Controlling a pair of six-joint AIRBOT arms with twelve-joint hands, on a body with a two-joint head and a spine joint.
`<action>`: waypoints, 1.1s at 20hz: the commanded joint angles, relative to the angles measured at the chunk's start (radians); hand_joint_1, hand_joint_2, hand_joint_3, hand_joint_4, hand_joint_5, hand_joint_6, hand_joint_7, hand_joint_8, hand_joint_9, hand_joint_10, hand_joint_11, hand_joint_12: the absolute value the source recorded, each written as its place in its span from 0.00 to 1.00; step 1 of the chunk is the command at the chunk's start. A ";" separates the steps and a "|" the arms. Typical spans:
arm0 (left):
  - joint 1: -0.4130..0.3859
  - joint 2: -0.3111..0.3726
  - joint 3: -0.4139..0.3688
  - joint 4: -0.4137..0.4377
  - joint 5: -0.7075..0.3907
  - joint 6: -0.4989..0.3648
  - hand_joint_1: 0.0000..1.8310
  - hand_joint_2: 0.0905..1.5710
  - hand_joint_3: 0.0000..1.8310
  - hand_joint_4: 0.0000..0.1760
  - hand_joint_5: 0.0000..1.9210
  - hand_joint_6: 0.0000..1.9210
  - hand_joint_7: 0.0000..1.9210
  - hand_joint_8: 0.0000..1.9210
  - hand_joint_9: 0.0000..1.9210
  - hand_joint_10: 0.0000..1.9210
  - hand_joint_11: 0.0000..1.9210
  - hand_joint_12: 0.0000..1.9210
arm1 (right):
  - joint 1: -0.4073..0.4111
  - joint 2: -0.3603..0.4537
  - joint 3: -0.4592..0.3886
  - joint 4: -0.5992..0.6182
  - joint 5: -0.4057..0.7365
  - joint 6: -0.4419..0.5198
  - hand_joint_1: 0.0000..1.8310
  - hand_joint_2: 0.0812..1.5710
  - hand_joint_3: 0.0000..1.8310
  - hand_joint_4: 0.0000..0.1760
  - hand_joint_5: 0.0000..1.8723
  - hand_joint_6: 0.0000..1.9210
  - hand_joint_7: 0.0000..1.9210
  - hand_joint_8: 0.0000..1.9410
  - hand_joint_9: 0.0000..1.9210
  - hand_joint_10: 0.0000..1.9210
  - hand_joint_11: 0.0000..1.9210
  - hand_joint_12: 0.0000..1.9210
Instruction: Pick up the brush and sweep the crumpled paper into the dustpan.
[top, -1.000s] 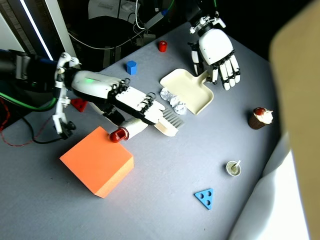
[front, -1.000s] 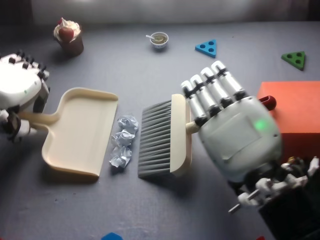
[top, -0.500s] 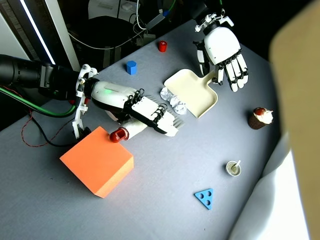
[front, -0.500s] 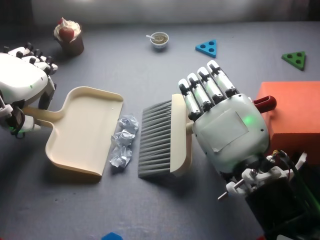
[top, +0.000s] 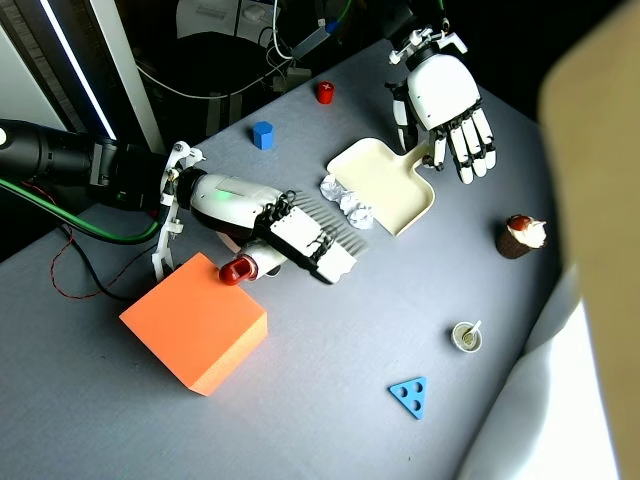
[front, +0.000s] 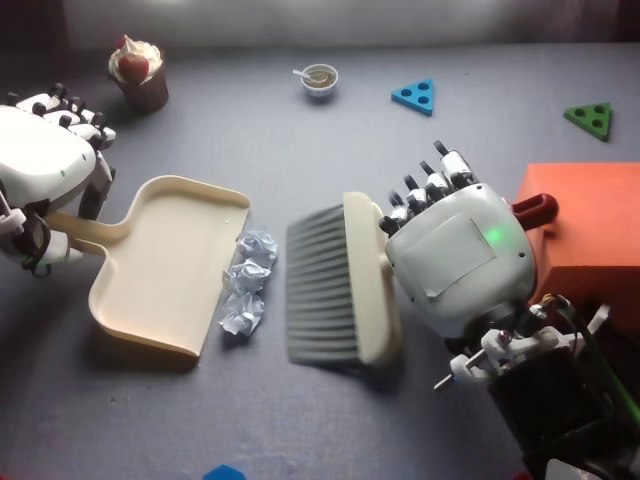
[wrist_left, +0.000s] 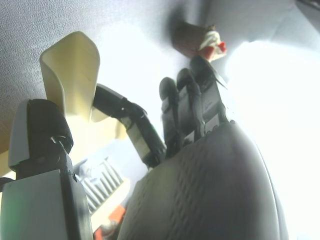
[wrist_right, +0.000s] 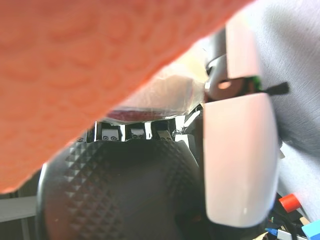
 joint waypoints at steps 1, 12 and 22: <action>-0.012 0.004 0.007 0.024 -0.111 0.008 0.57 0.71 0.00 0.46 0.49 0.54 0.13 0.00 0.07 0.00 0.00 0.15 | 0.001 0.005 0.004 -0.076 -0.087 -0.006 0.66 0.62 0.00 0.00 0.67 0.25 0.44 0.95 0.44 0.97 0.41 0.97; -0.014 0.006 0.000 0.019 -0.129 0.008 0.56 0.71 0.00 0.59 0.49 0.55 0.14 0.00 0.09 0.00 0.00 0.16 | 0.011 0.077 -0.035 -0.168 -0.019 -0.035 0.77 0.72 0.00 0.00 0.55 1.00 0.50 1.00 0.72 1.00 0.84 1.00; -0.014 0.008 -0.006 0.019 -0.120 0.009 0.55 0.72 0.00 0.62 0.48 0.56 0.14 0.00 0.08 0.00 0.00 0.15 | 0.273 0.188 -0.183 -0.010 0.333 -0.389 0.73 0.72 0.00 0.00 0.54 1.00 0.54 1.00 0.70 1.00 0.79 1.00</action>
